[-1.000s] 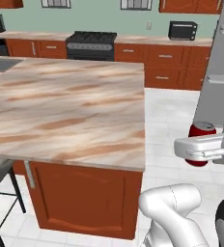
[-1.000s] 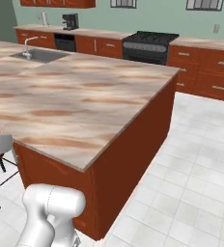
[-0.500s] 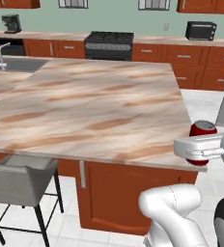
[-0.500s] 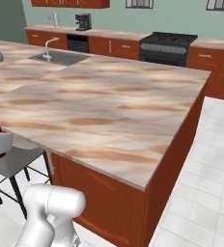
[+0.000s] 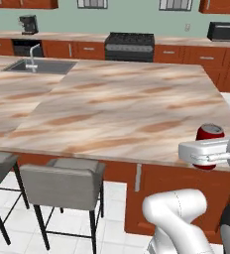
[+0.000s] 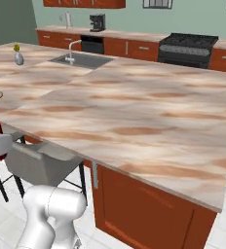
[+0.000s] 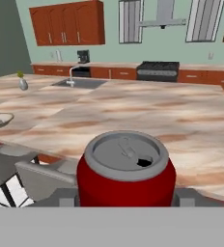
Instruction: Open the fridge, grab two sodas, and place both sodas inside the bowl with ice on the dining counter.
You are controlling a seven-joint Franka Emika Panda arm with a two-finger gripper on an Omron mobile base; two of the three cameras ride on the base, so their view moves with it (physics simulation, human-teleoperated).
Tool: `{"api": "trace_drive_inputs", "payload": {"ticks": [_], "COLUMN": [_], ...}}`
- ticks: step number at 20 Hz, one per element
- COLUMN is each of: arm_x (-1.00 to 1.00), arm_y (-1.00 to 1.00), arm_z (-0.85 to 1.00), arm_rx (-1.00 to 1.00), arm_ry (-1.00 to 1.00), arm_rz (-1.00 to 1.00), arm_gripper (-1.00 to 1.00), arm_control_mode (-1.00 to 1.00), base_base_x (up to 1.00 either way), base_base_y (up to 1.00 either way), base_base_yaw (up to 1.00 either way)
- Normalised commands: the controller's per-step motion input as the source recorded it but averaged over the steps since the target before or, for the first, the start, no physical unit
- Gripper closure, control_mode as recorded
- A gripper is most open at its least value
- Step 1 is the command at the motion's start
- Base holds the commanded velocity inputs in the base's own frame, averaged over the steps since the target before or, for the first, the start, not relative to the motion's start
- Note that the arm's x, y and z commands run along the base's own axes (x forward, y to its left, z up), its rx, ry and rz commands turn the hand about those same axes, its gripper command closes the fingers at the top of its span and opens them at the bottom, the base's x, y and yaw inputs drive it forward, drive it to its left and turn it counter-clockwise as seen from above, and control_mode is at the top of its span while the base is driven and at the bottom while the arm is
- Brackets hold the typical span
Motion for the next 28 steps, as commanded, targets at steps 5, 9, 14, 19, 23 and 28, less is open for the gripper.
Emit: {"api": "trace_drive_inputs", "payload": {"ticks": [5, 9, 14, 19, 23, 28], "arm_x": [0.0, 0.0, 0.0, 0.0, 0.0, 0.0], "arm_y": [0.0, 0.0, 0.0, 0.0, 0.0, 0.0], "arm_z": [0.0, 0.0, 0.0, 0.0, 0.0, 0.0], "arm_rx": [0.0, 0.0, 0.0, 0.0, 0.0, 0.0], "arm_ry": [0.0, 0.0, 0.0, 0.0, 0.0, 0.0], "arm_rz": [0.0, 0.0, 0.0, 0.0, 0.0, 0.0], "arm_gripper": [1.0, 1.0, 1.0, 1.0, 1.0, 1.0], "arm_control_mode": [1.0, 1.0, 1.0, 1.0, 1.0, 1.0], "base_base_x": [0.0, 0.0, 0.0, 0.04, 0.11, 0.17], "base_base_y": [1.0, 1.0, 1.0, 1.0, 1.0, 1.0], "base_base_yaw": [-0.09, -0.12, -0.16, -0.22, -0.27, -0.29]}}
